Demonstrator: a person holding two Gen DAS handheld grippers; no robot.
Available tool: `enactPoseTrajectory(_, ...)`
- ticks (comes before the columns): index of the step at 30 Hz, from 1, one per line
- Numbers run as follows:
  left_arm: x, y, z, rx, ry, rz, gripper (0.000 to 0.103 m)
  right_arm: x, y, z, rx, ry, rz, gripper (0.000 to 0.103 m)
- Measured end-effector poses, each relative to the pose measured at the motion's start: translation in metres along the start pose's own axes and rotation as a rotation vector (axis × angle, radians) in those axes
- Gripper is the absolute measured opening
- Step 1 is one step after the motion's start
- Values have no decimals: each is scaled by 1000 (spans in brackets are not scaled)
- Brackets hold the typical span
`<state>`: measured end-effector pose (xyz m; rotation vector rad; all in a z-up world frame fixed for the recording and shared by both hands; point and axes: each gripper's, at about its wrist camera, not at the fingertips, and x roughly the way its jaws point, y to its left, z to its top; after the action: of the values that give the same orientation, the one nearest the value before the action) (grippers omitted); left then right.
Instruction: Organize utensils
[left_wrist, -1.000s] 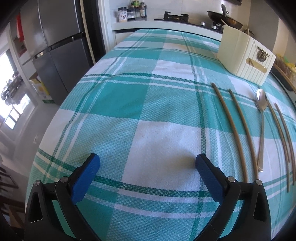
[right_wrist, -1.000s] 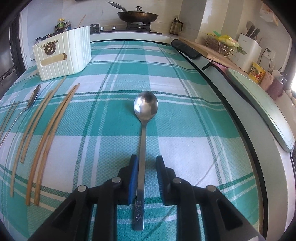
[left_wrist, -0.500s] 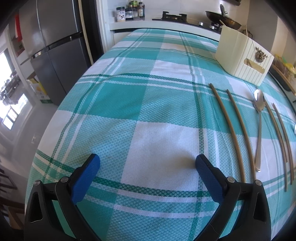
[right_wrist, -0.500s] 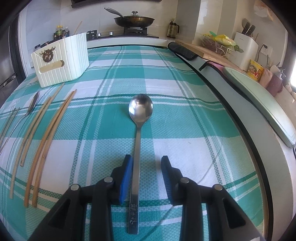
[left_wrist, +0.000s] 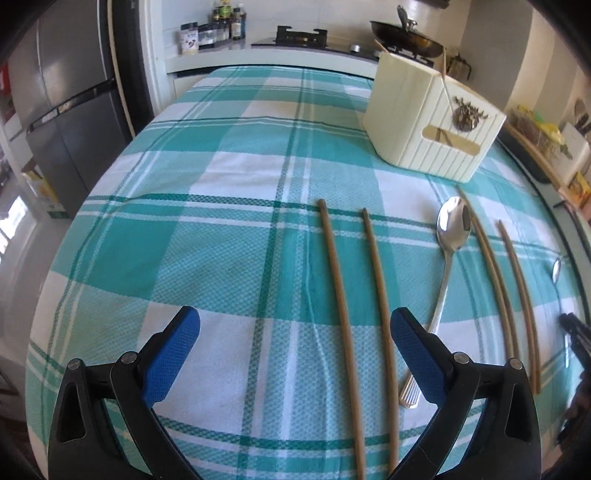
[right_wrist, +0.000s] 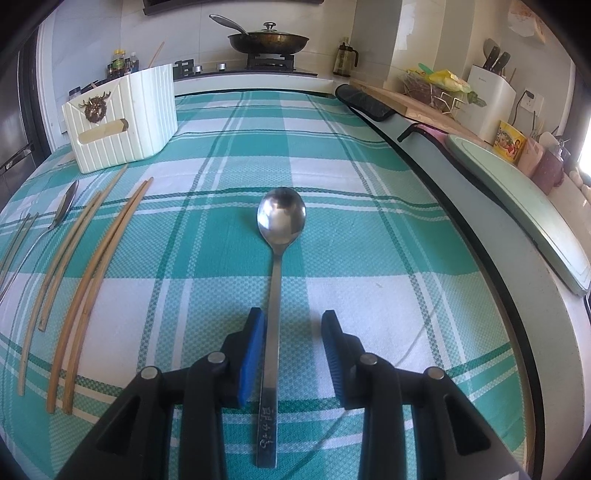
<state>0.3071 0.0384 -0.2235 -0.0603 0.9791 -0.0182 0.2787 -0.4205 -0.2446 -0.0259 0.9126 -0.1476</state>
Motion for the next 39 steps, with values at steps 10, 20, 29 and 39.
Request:
enactPoseTrajectory(10, 17, 6, -13, 21, 16, 108, 103, 0, 1, 0, -3, -1, -4, 33)
enactPoseTrajectory(20, 15, 23, -18, 1, 15, 83, 103, 1, -4, -1, 19, 2, 23, 33)
enactPoseTrajectory(29, 19, 26, -11, 78, 47, 30, 103, -2, 0, 0, -8, 33, 4, 33)
enactPoseTrajectory(39, 20, 28, -11, 104, 49, 4, 103, -6, -8, 1, 19, 102, 49, 57)
